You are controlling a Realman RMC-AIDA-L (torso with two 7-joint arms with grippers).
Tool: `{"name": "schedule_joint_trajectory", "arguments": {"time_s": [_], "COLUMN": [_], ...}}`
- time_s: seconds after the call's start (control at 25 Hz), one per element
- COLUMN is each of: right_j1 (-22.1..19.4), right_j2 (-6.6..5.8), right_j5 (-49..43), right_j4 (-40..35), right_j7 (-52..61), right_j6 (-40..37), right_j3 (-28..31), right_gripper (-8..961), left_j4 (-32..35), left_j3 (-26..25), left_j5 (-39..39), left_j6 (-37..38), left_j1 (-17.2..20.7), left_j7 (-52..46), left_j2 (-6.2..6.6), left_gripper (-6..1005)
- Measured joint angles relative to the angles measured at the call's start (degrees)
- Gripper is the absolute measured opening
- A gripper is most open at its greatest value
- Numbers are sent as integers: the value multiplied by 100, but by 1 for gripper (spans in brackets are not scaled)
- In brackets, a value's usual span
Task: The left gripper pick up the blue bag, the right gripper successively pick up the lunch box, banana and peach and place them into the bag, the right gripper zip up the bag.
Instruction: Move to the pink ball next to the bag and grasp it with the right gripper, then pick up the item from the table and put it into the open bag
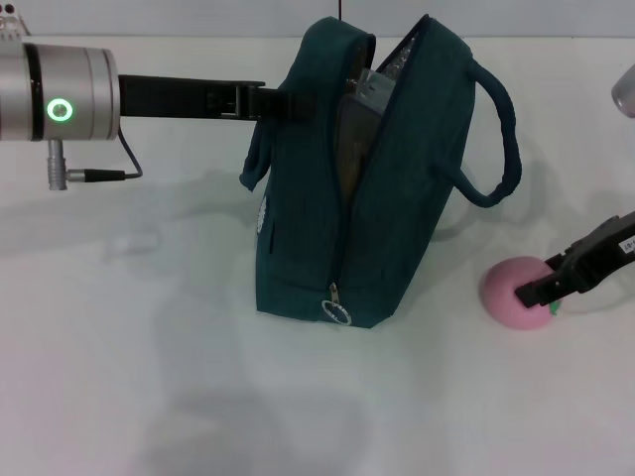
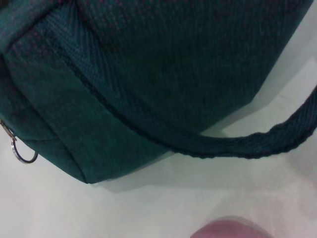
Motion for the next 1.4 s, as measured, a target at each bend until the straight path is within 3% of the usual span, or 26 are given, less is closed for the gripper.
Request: {"name": "schedule_joint_trajectory", "arguments": {"time_s": [0.36,0.44,0.56,0.68,0.76,0.88,0.96,1.04,1.16,1.4], "right_j1": [-22,-44,-53,-26,7,66,119,141,117,213], "right_j2": [-27,-50,-40,-79,-219,-562,-795,-917,-845,-402], "right_j5": [1,29,72,349,856,2084,2994,3705,4489,4582], "right_j4": [56,42,113,418,799,1594,2185,2505,2494,2445], "right_j7": [0,-30,-254,-578,-814,-1272,-1557,-1756,-2218,-3448], "right_j6": [94,93,-2,-335,-779,-1714,-2290,-2652,-2726,-1531], "right_j3": [21,126,642,1361,1898,2455,2596,2615,2620,2447], "right_gripper": [588,500,368,330,305,267,241,216,190,114], "left_j4": [-1,0,0,0,6,15,16,9,0,-12], "left_j3": [0,0,0,0,12,39,40,41,44,45], "left_j5": [-17,-36,-47,-55,-85,-203,-293,-373,-419,-441], "left_j6": [30,43,45,45,47,85,178,311,415,431], "left_j1": [25,29,35,36,36,36,30,10,-19,-25], "left_j7": [0,0,0,-2,-7,-13,-27,-39,-41,-47], "left_j2": [-5,-5,-5,-4,-7,-12,-10,-5,-4,-16], "left_gripper": [69,69,69,69,69,69,68,68,68,69]}}
